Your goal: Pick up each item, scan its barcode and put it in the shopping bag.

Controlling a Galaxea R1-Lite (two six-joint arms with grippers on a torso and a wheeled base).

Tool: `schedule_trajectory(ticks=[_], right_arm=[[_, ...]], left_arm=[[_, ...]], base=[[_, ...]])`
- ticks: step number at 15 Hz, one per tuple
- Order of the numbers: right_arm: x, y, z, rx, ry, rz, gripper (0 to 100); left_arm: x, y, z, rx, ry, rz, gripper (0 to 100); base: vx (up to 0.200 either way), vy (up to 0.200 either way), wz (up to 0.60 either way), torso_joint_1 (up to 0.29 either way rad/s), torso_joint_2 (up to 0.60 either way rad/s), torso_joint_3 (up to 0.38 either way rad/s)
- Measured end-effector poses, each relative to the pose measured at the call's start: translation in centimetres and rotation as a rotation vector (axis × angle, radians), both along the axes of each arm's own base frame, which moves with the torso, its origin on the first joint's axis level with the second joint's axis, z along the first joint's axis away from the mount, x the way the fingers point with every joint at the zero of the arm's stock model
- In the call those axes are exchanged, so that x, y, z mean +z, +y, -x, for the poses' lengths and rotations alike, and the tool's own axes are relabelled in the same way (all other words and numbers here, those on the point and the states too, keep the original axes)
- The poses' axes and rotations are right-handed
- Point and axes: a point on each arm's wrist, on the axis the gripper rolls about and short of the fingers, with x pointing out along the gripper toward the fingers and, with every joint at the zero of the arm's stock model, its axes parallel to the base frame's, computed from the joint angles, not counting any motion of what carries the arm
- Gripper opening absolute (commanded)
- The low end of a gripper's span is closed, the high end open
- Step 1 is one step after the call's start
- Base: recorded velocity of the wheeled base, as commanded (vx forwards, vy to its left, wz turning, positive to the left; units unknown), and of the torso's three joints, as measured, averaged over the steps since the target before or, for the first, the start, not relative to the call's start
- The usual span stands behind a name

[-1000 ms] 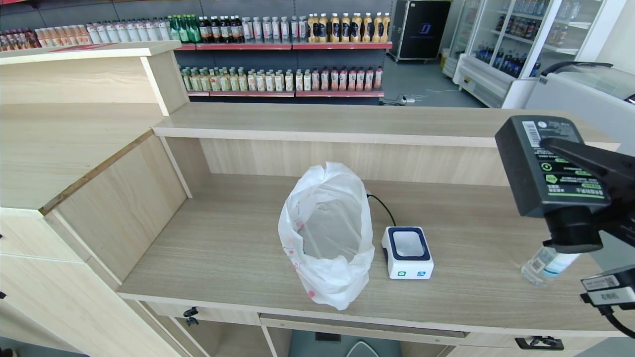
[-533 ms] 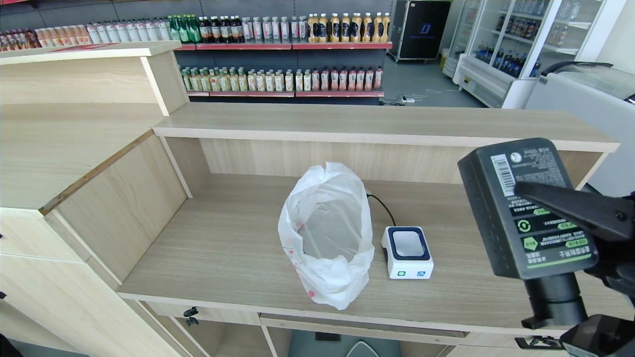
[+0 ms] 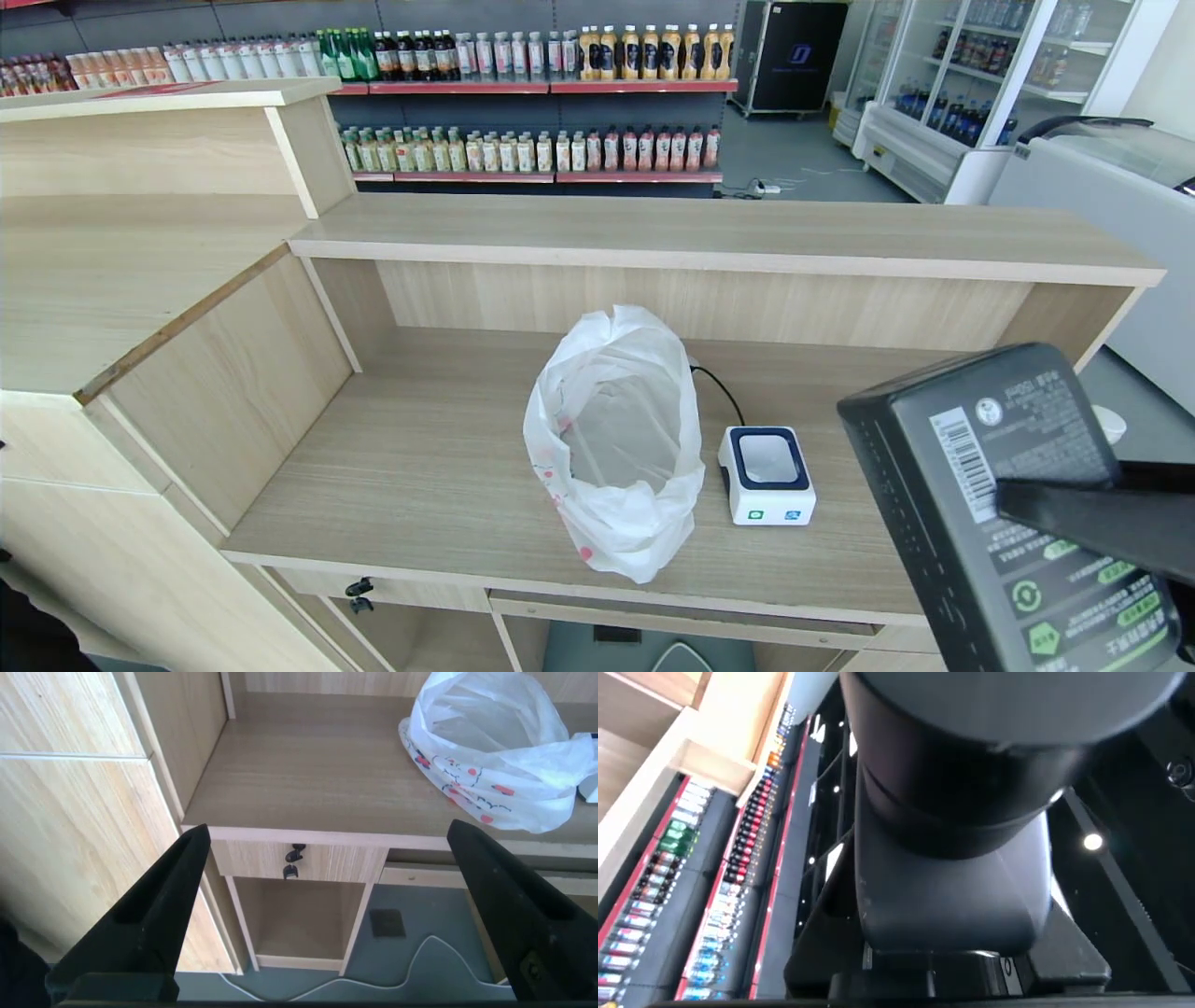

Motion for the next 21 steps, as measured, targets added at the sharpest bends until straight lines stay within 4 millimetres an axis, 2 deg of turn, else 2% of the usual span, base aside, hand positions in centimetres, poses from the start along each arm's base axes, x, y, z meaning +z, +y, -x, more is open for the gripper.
schedule_trajectory(ticks=[8, 12, 21], right_arm=[[0.1, -0.1, 0.7, 0.016, -0.034, -0.001, 0], [-0.7, -0.2, 0.9, 0.007, 0.0, 0.048, 0], [0.3, -0.8, 1.6, 0.002, -0.011, 0.022, 0]], left_arm=[[0.0, 0.0, 0.0, 0.0, 0.0, 0.0, 100], [0.0, 0.0, 0.0, 0.0, 0.0, 0.0, 100], [0.0, 0.0, 0.0, 0.0, 0.0, 0.0, 100]], base=[[0.0, 0.0, 0.0, 0.0, 0.0, 0.0], [0.0, 0.0, 0.0, 0.0, 0.0, 0.0], [0.0, 0.0, 0.0, 0.0, 0.0, 0.0]])
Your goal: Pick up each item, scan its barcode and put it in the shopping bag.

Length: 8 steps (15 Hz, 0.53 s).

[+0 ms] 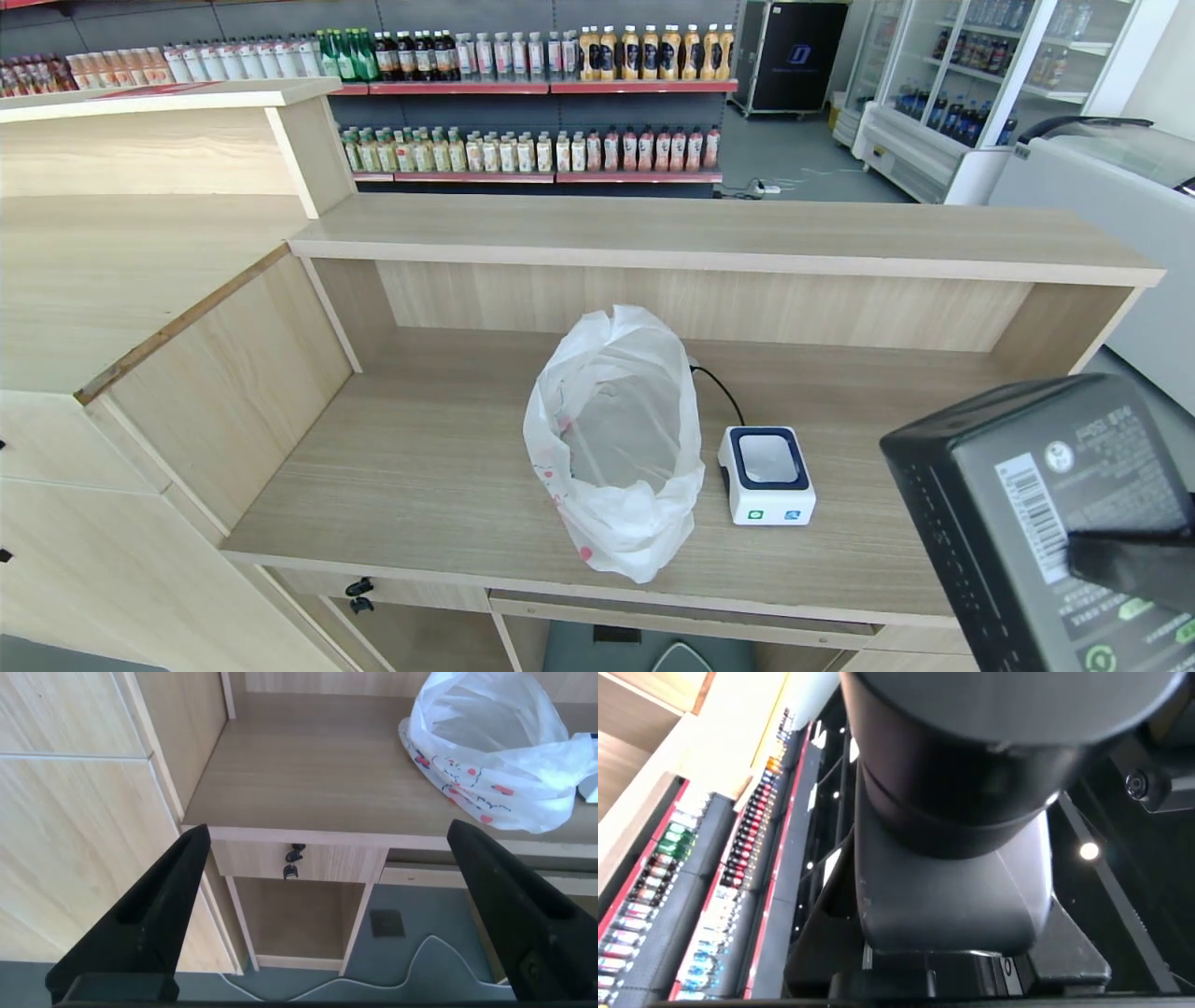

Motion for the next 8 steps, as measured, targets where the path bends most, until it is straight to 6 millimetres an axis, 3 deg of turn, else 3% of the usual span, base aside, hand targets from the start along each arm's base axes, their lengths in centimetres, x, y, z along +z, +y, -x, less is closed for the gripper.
schedule_trajectory(ticks=[2, 4, 6, 8], right_arm=[[0.1, 0.0, 0.0, -0.001, 0.014, -0.005, 0], [0.6, -0.1, -0.4, 0.006, 0.139, -0.029, 0], [0.6, -0.8, -1.6, -0.064, 0.348, -0.059, 0], [-0.3, -2.9, -3.5, -0.235, 0.67, -0.129, 0]], left_arm=[[0.0, 0.0, 0.0, 0.0, 0.0, 0.0, 100], [0.0, 0.0, 0.0, 0.0, 0.0, 0.0, 100], [0.0, 0.0, 0.0, 0.0, 0.0, 0.0, 100], [0.0, 0.0, 0.0, 0.0, 0.0, 0.0, 100]], base=[[0.0, 0.0, 0.0, 0.0, 0.0, 0.0], [0.0, 0.0, 0.0, 0.0, 0.0, 0.0], [0.0, 0.0, 0.0, 0.0, 0.0, 0.0], [0.0, 0.0, 0.0, 0.0, 0.0, 0.0]])
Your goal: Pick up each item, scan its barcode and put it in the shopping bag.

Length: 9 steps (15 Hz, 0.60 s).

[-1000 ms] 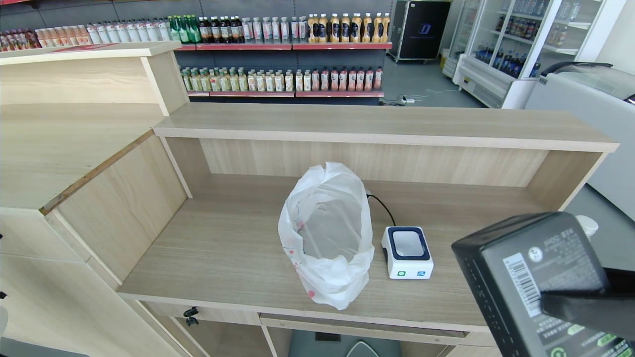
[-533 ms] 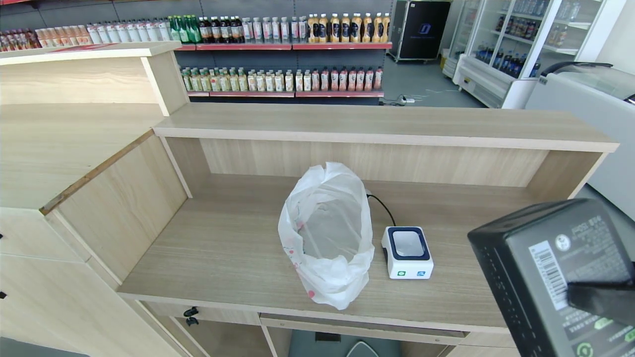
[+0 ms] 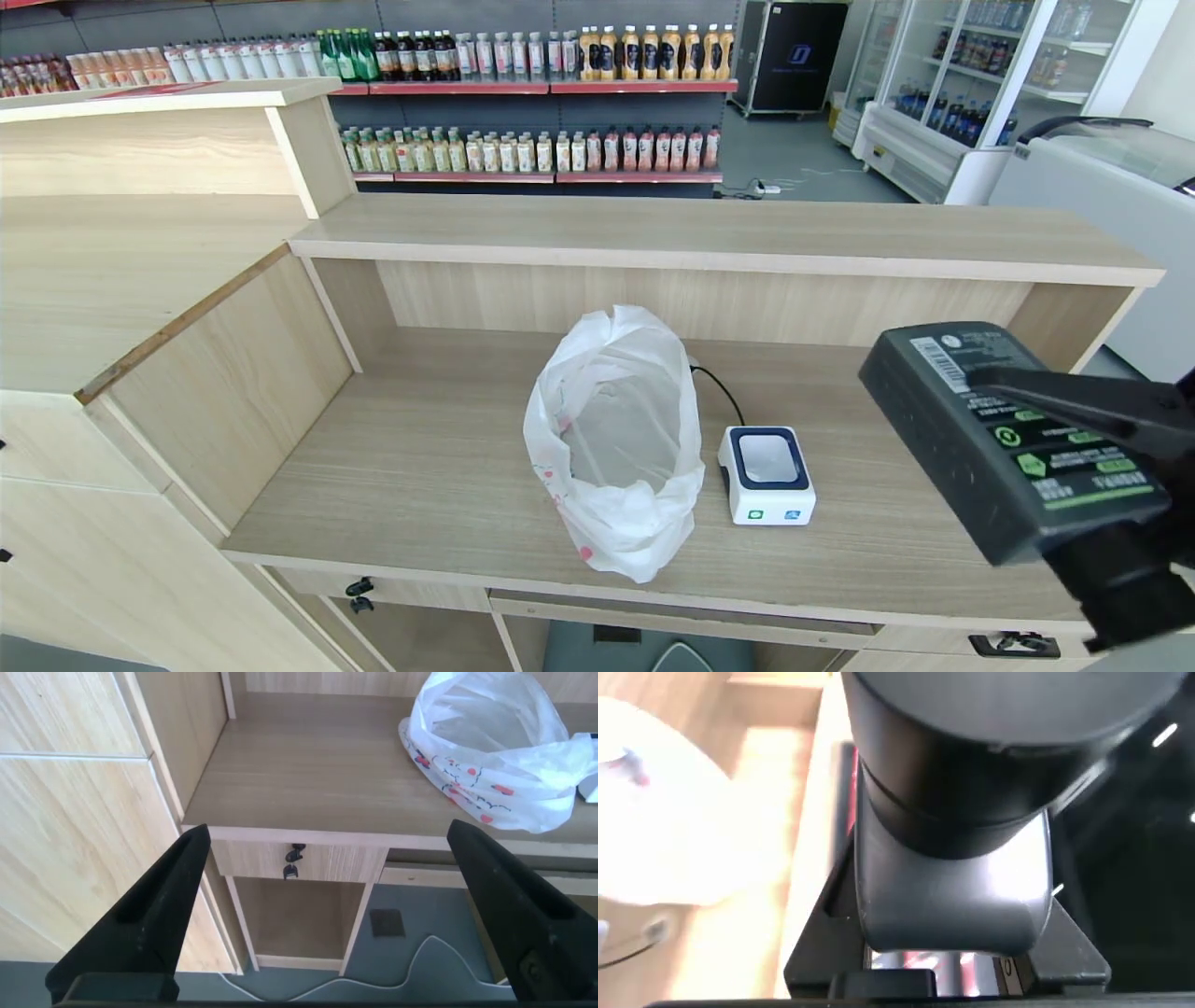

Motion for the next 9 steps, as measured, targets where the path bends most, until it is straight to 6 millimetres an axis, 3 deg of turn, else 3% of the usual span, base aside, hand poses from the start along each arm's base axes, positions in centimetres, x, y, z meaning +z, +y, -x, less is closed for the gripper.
schedule_trajectory(ticks=[2, 5, 7, 9], right_arm=[[-0.9, -3.2, -1.4, -0.269, 0.333, -0.15, 0], [-1.8, -6.1, -1.9, -0.605, 0.786, -0.601, 0], [-2.3, -7.3, -2.1, -0.723, 0.937, -0.852, 0], [-2.9, -8.2, -2.4, -0.794, 1.028, -0.988, 0]], left_arm=[[0.0, 0.0, 0.0, 0.0, 0.0, 0.0, 100], [0.0, 0.0, 0.0, 0.0, 0.0, 0.0, 100], [0.0, 0.0, 0.0, 0.0, 0.0, 0.0, 100], [0.0, 0.0, 0.0, 0.0, 0.0, 0.0, 100]], base=[[0.0, 0.0, 0.0, 0.0, 0.0, 0.0], [0.0, 0.0, 0.0, 0.0, 0.0, 0.0], [0.0, 0.0, 0.0, 0.0, 0.0, 0.0], [0.0, 0.0, 0.0, 0.0, 0.0, 0.0]])
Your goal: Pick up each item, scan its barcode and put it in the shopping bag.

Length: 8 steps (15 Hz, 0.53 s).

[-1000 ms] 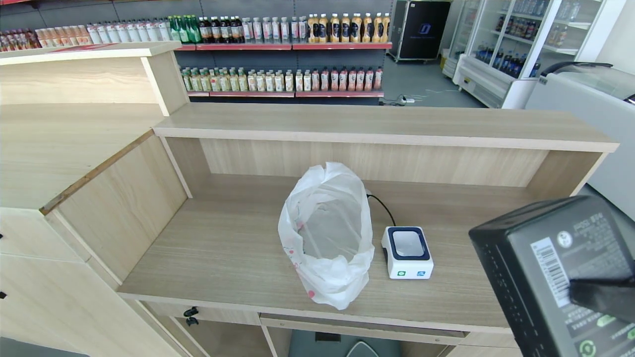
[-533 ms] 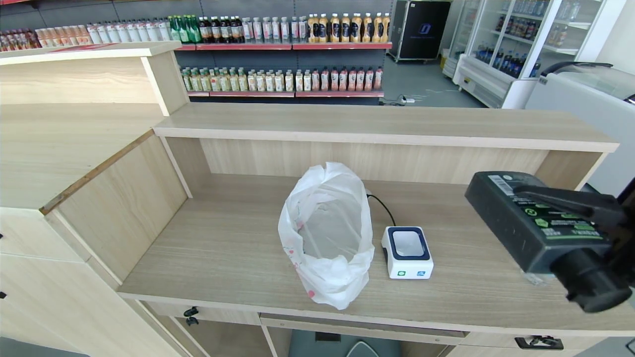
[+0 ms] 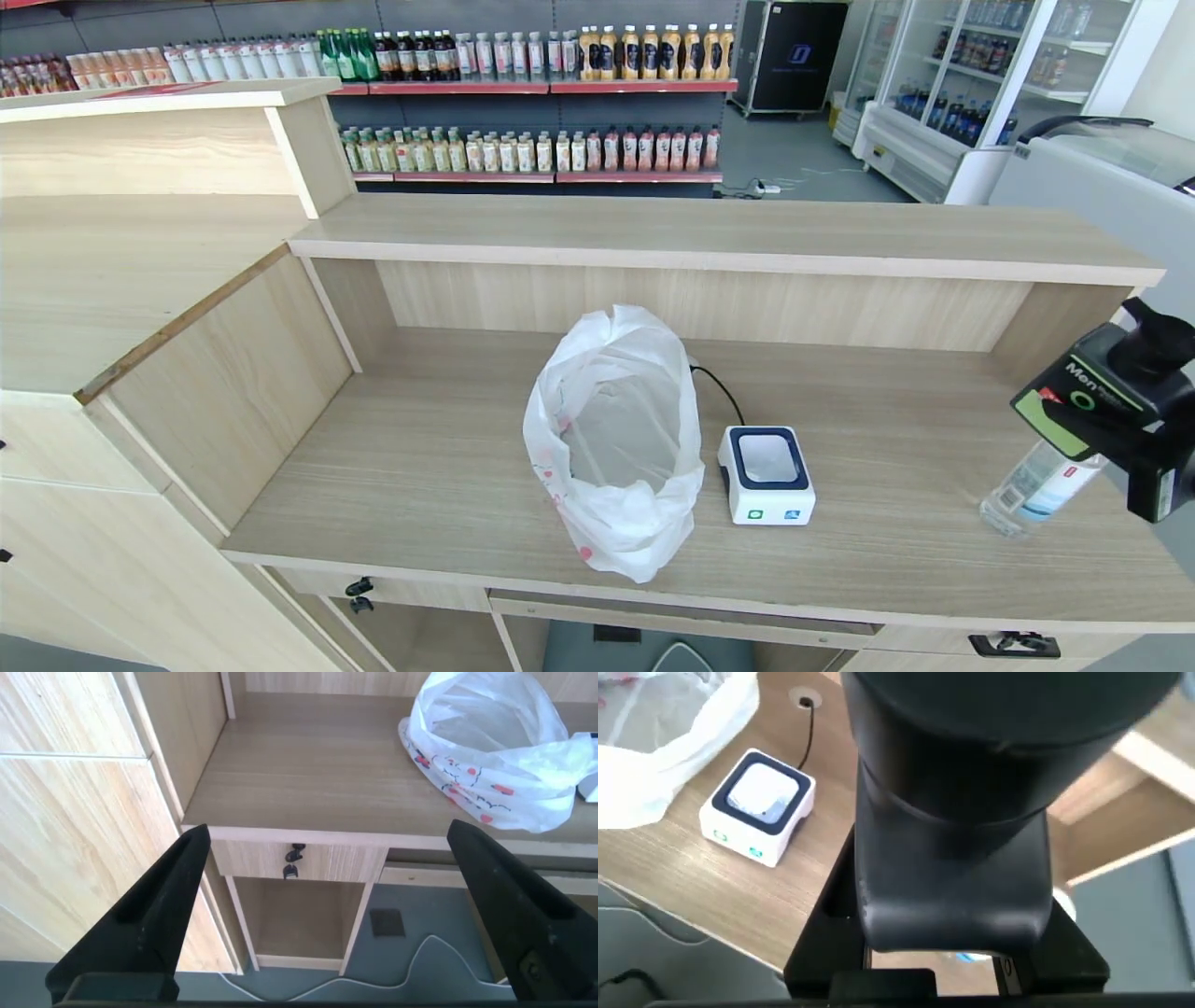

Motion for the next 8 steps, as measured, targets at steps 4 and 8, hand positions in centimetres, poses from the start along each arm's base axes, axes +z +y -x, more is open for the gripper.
schedule_trajectory(ticks=[4, 8], right_arm=[[-1.9, -1.2, -0.3, -0.099, 0.173, -0.165, 0], [-2.7, -1.4, -0.8, -0.104, 0.232, -0.22, 0]], left_arm=[[0.0, 0.0, 0.0, 0.0, 0.0, 0.0, 100], [0.0, 0.0, 0.0, 0.0, 0.0, 0.0, 100]], base=[[0.0, 0.0, 0.0, 0.0, 0.0, 0.0], [0.0, 0.0, 0.15, 0.003, 0.0, 0.002]])
